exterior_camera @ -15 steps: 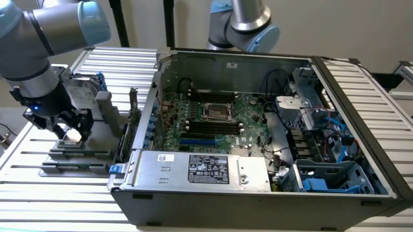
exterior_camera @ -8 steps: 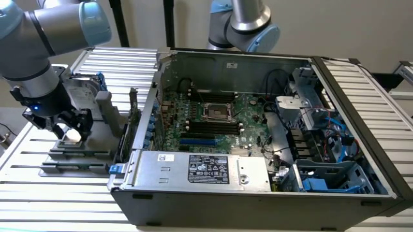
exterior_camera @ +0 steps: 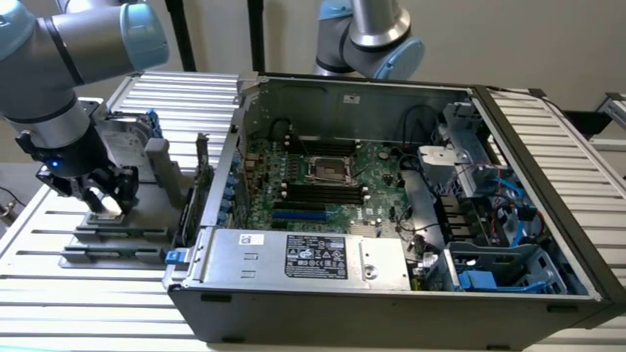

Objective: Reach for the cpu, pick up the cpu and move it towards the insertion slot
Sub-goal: 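Pick up the cpu and move it towards the insertion slot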

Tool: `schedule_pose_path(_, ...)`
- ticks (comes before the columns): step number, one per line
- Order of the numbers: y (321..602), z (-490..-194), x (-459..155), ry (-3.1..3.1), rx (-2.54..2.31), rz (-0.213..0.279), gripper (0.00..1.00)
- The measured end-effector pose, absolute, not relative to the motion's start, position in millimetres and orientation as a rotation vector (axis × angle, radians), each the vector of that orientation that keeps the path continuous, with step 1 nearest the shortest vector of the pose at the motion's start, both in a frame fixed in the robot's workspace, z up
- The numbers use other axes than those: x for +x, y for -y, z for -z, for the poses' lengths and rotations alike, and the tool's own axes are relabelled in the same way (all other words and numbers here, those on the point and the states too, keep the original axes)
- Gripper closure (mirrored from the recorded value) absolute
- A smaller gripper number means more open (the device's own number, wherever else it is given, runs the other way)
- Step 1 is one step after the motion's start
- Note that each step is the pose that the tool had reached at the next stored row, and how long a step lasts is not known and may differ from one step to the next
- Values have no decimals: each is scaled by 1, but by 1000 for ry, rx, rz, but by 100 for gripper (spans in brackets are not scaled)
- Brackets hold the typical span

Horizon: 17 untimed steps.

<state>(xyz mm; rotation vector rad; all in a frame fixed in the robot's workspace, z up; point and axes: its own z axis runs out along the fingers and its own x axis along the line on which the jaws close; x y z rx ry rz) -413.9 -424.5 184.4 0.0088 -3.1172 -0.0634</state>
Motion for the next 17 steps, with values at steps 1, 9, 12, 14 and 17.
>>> schedule_pose_path(1, 424, -184, -414, 3117, 9, 63, 45)
schedule_pose_path(9, 424, -191, -414, 3116, 9, 64, 45)
schedule_pose_path(12, 425, -203, -414, 3115, 9, 64, 45)
schedule_pose_path(14, 425, -213, -414, 3114, 9, 64, 45)
schedule_pose_path(17, 426, -226, -414, 3114, 9, 64, 45)
